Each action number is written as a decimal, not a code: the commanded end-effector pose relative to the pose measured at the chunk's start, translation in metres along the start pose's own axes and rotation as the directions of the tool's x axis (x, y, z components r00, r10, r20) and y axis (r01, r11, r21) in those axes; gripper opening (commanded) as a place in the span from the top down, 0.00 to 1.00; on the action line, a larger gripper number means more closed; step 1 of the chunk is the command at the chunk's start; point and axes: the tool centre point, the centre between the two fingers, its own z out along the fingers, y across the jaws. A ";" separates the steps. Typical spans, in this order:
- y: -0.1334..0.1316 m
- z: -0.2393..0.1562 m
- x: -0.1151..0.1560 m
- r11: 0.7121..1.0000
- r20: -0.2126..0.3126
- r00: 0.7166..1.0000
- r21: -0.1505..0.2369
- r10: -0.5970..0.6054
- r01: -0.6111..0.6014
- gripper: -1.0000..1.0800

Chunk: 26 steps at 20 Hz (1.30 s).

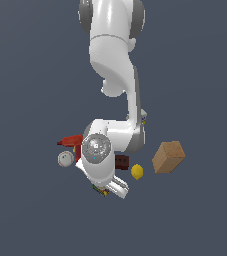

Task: Pick up a designated object from a clutter of objects.

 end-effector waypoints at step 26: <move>0.013 -0.090 -0.006 1.000 0.000 1.000 0.001 0.001 -0.001 1.00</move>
